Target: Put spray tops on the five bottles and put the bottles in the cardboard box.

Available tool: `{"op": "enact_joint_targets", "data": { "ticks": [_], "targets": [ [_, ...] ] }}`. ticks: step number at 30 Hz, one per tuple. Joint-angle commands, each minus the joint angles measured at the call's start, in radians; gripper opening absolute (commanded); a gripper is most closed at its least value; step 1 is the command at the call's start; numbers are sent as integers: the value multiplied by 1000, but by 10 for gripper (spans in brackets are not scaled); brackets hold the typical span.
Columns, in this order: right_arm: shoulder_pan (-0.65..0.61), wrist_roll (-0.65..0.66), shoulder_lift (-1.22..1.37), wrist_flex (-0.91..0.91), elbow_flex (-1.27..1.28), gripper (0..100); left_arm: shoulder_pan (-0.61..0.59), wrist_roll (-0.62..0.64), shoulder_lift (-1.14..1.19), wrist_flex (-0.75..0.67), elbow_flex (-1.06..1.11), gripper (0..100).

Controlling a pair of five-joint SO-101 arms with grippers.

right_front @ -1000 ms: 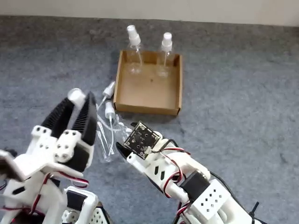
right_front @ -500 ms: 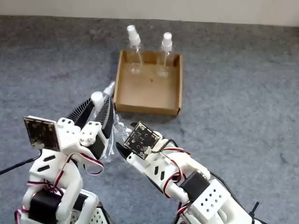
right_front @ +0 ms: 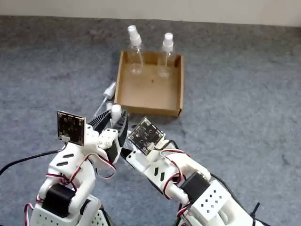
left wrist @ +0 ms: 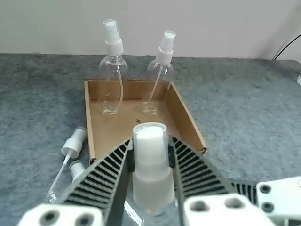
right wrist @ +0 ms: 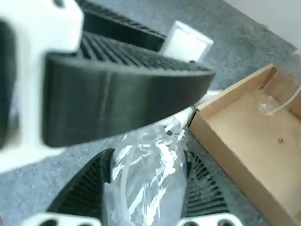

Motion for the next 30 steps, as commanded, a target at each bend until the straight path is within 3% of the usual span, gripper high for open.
{"op": "enact_joint_targets", "data": {
  "ticks": [1, 10, 17, 23, 30],
  "targets": [
    [16, -18, -25, -38, -159, 5, 7, -9, -4, 11, 7, 5],
    [124, -43, -25, -39, -171, 5, 2, -14, -4, 12, 7, 5],
    [151, -92, -24, -39, -168, 5, 2, -86, -4, 12, 7, 9],
    [153, -91, -24, -39, -163, 5, 7, -147, -4, 12, 8, 148],
    [153, -89, -24, -39, -162, 5, 1, -160, -5, 8, 1, 153]
  ]
}}
